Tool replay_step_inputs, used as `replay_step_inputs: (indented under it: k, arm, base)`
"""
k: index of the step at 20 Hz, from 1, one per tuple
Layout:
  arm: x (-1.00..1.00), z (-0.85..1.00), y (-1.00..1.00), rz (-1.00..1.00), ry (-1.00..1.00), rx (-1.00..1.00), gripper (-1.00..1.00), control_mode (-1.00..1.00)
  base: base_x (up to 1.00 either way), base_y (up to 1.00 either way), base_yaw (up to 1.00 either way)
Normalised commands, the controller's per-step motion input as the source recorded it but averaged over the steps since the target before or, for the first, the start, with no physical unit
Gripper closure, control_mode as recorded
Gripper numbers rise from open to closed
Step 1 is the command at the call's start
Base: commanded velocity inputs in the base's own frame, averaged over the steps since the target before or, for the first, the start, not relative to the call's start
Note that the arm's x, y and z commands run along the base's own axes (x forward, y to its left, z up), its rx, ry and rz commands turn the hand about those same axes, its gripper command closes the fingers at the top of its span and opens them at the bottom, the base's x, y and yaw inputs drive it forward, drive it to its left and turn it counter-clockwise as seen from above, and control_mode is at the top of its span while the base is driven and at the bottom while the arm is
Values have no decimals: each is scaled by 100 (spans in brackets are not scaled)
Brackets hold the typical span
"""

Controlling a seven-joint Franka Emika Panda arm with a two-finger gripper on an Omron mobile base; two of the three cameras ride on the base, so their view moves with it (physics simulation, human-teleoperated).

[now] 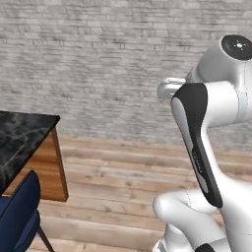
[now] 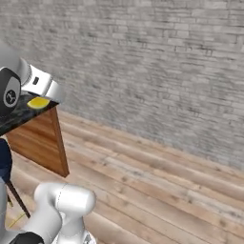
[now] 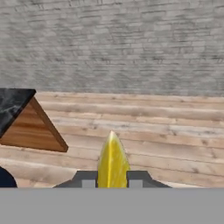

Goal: There is a bowl on the dining counter. Grab a lemon wedge from the fridge and place it in the bowl. Then get the liquor bottle and glass cup from the cabinet and place them next to the bowl.

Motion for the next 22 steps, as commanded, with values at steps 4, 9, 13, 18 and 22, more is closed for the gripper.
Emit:
replay_step_inputs:
  k: [4, 9, 13, 18, 22]
  arm:
    - [0, 0, 0, 0, 0, 0, 100, 100]
    - [0, 0, 0, 0, 0, 0, 100, 100]
    - [0, 0, 0, 0, 0, 0, 100, 100]
    - [0, 0, 0, 0, 0, 0, 100, 100]
    - [0, 0, 0, 0, 0, 0, 100, 100]
  base:
    - [100, -34, 39]
    - [100, -34, 39]
    - [100, -49, 38]
    - [100, -51, 39]
    - [100, -47, 43]
